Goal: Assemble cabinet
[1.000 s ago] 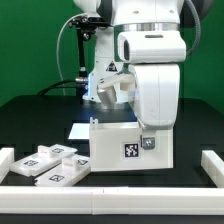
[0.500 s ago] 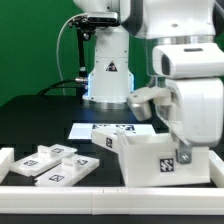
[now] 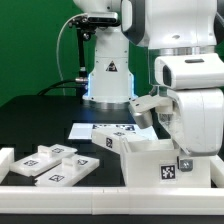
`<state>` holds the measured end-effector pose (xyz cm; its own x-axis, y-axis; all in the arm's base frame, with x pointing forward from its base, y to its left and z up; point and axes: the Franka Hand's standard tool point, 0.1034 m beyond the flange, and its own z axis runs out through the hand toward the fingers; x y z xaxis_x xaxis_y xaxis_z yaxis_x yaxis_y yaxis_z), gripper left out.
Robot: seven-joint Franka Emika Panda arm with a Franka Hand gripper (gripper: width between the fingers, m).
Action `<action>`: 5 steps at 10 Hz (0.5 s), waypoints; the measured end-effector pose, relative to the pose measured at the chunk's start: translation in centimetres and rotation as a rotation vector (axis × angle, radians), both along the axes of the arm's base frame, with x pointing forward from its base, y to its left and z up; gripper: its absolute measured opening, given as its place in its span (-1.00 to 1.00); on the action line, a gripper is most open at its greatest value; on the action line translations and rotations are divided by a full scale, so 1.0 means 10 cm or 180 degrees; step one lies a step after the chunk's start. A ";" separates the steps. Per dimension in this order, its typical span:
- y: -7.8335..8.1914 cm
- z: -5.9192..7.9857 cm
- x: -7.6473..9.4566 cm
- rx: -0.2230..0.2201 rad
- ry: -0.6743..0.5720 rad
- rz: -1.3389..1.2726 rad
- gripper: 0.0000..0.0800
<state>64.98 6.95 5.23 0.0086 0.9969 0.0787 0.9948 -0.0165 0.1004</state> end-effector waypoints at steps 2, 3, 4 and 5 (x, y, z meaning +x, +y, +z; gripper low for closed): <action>0.15 -0.11 0.01 0.0047 -0.0064 0.0043 -0.77; 0.18 -0.17 0.04 0.0071 -0.0093 0.0047 -0.75; 0.22 -0.17 0.06 0.0085 -0.0092 0.0041 -0.75; 0.28 -0.15 0.08 0.0095 -0.0112 0.0067 -0.75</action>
Offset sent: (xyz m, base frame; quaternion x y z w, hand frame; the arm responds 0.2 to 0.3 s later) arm 0.0204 0.0283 -0.0142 -0.0384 0.0167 0.0098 0.9991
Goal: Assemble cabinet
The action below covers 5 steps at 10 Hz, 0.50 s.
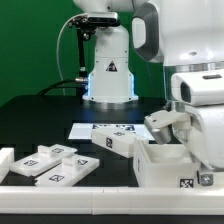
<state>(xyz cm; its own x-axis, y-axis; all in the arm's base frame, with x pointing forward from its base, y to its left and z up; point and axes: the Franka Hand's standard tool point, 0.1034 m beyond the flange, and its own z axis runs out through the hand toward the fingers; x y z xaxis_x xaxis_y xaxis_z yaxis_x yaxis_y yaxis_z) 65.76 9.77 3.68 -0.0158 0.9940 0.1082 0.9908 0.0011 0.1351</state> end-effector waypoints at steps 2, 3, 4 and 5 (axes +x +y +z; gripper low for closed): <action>0.02 0.00 0.00 -0.0014 -0.0003 0.0022 -0.75; 0.01 -0.01 0.00 -0.0022 0.0016 0.0056 -0.74; 0.01 -0.02 -0.01 -0.0029 0.0057 0.0077 -0.74; 0.01 -0.02 -0.01 -0.0027 0.0058 0.0065 -0.74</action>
Offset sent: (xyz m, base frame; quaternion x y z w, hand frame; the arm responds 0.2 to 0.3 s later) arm 0.0147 0.0053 -0.0089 0.0135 -0.0061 -0.0876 0.9961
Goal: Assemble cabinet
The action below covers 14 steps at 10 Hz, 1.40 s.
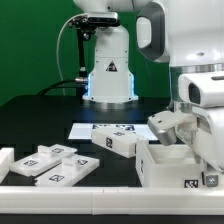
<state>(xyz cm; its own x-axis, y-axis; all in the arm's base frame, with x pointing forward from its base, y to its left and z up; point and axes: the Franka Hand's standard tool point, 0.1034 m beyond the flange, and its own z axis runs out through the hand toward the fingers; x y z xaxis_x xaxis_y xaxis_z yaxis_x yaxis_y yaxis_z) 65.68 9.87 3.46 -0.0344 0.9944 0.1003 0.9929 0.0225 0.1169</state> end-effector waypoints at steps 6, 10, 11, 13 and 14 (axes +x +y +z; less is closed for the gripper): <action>-0.20 0.46 0.07 -0.0076 -0.0008 -0.0163 0.83; -0.30 0.45 0.04 -0.0048 -0.0031 -0.0394 0.99; -0.52 0.43 -0.04 -0.0061 -0.0085 -0.0496 0.99; -0.96 0.47 -0.19 -0.0101 -0.0023 -0.0738 0.99; -1.02 0.44 -0.22 -0.0105 0.0058 -0.0827 0.99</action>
Offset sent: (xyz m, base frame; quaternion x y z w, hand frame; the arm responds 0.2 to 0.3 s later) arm 0.0047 -0.0100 0.0548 0.0198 -0.0489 0.0169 0.9985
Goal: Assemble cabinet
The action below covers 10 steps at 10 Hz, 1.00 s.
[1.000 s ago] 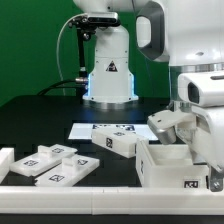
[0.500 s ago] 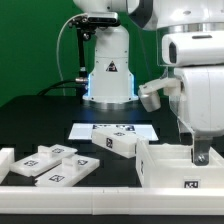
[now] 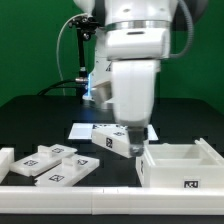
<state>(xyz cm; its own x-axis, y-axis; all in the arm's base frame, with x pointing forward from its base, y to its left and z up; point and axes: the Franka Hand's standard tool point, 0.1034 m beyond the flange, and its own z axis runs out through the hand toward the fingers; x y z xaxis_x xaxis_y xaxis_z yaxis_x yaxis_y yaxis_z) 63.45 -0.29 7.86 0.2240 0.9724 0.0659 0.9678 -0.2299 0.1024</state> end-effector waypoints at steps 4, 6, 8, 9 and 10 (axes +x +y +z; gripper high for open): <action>0.03 -0.01 -0.01 0.0003 0.0004 0.0016 0.99; -0.21 -0.01 -0.05 -0.0022 -0.0141 -0.0085 0.99; -0.57 -0.11 -0.23 -0.0058 -0.0050 -0.0267 0.99; -0.62 -0.12 -0.23 -0.0073 0.0083 -0.0149 0.99; -0.59 -0.11 -0.19 -0.0069 0.0032 -0.0167 0.99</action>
Offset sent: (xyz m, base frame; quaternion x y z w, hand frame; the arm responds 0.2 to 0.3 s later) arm 0.0000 0.0000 0.0000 0.0000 0.0000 0.0000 1.0000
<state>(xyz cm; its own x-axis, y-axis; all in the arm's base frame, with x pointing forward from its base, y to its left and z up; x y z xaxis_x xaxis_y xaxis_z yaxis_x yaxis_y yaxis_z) 61.50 -6.20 6.79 0.2751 0.9605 0.0424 0.9555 -0.2780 0.0982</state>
